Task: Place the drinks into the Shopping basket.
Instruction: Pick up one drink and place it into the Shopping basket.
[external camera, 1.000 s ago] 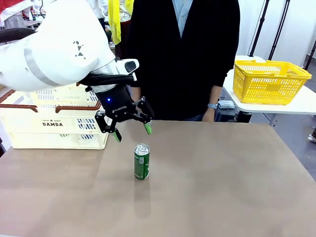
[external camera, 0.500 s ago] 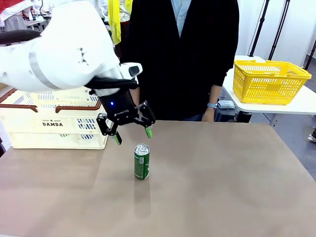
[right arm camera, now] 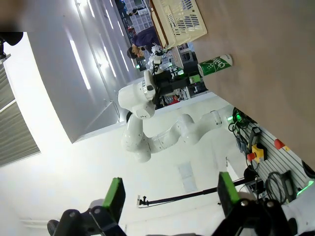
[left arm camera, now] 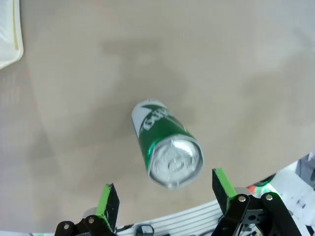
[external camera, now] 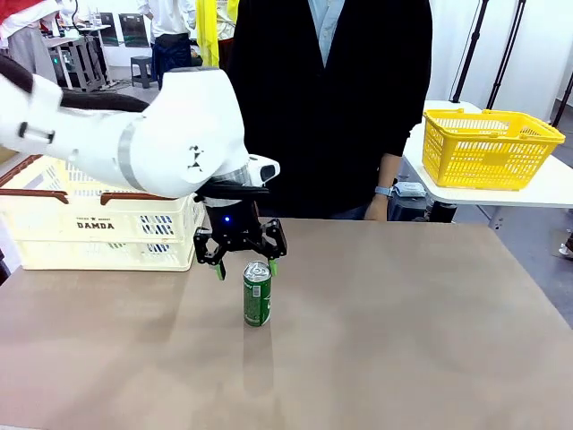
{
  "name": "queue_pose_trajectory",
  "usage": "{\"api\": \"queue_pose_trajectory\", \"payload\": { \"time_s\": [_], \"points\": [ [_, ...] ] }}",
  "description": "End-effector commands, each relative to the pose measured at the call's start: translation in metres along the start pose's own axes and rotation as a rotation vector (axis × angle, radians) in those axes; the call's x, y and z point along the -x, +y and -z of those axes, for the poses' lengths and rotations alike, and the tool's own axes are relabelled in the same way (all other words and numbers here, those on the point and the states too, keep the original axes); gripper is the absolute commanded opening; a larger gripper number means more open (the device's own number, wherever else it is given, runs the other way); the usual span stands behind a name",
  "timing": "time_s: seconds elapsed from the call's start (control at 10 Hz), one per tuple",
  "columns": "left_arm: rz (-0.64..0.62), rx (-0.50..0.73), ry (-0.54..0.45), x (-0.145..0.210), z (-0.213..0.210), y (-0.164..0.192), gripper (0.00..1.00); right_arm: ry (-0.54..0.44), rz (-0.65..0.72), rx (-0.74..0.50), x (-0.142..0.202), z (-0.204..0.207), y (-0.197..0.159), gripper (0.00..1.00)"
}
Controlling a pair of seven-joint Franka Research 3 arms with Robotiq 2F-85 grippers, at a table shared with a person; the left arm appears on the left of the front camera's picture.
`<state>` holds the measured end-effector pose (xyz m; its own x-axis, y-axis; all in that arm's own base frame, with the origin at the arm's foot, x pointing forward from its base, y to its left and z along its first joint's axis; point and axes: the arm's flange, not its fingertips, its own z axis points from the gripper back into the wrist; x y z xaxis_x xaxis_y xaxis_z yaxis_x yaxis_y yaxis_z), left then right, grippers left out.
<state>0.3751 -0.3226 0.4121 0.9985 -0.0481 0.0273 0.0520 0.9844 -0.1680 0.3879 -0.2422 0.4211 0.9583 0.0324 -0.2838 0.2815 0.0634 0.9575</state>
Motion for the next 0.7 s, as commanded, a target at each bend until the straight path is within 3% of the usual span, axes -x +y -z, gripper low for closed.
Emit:
{"api": "queue_pose_trajectory", "payload": {
  "time_s": [0.0, 0.6],
  "points": [
    [-0.013, -0.032, 0.008, -0.017, 0.010, -0.014, 1.00, -0.008, 0.014, -0.005, -0.001, -0.001, 0.006, 1.00],
    [0.012, -0.071, 0.064, -0.031, 0.037, -0.015, 1.00, -0.008, 0.014, -0.005, -0.001, -0.001, 0.006, 1.00]
  ]
}}
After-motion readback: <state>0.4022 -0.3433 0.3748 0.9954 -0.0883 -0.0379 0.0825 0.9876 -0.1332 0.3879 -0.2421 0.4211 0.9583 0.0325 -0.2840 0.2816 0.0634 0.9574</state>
